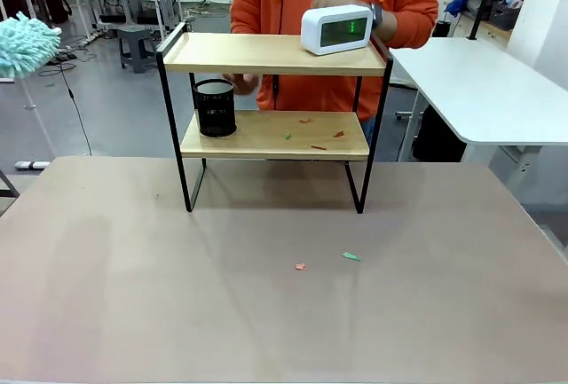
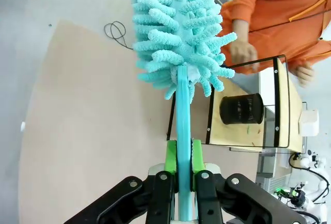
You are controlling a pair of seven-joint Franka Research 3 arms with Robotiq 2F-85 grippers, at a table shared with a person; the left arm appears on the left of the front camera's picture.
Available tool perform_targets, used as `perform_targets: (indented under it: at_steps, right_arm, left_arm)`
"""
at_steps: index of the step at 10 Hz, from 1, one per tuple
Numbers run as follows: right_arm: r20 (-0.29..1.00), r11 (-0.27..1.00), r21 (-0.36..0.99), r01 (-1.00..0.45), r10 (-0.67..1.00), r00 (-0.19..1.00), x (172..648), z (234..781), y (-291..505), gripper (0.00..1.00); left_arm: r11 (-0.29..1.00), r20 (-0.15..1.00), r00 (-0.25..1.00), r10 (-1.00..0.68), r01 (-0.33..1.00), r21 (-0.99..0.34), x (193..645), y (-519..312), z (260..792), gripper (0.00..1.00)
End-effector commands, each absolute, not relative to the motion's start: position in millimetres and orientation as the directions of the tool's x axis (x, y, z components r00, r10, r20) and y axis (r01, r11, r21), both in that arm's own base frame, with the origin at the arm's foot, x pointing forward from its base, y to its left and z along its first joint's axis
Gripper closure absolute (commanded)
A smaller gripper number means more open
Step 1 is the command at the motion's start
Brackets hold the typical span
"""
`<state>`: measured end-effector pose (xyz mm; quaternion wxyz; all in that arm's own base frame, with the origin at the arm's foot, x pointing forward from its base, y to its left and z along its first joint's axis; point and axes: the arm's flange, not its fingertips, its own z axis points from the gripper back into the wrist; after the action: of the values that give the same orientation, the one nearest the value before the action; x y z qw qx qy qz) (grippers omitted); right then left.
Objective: Clean the shelf.
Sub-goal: Clean the remaining tier of the Shelf with the Duster once objects are removed.
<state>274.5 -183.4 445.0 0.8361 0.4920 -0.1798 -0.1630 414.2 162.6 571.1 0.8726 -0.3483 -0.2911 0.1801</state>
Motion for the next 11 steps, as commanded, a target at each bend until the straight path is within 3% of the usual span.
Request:
perform_targets:
  at_steps: [1,9,11]
  right_arm:
    - [0.169,0.455,0.888,0.061,-0.446,0.879,276,446,-184,0.0]
    - [0.169,0.455,0.888,0.061,-0.446,0.879,276,446,-184,0.0]
    - [0.169,0.455,0.888,0.061,-0.446,0.879,276,446,-184,0.0]
  left_arm:
    - [0.7,0.393,0.766,0.508,-0.101,-0.707,413,162,572,0.88]
    - [0.696,0.382,0.769,0.512,-0.111,-0.71,415,161,570,0.88]
    - [0.781,0.435,0.875,0.214,0.115,-0.614,377,155,588,0.88]
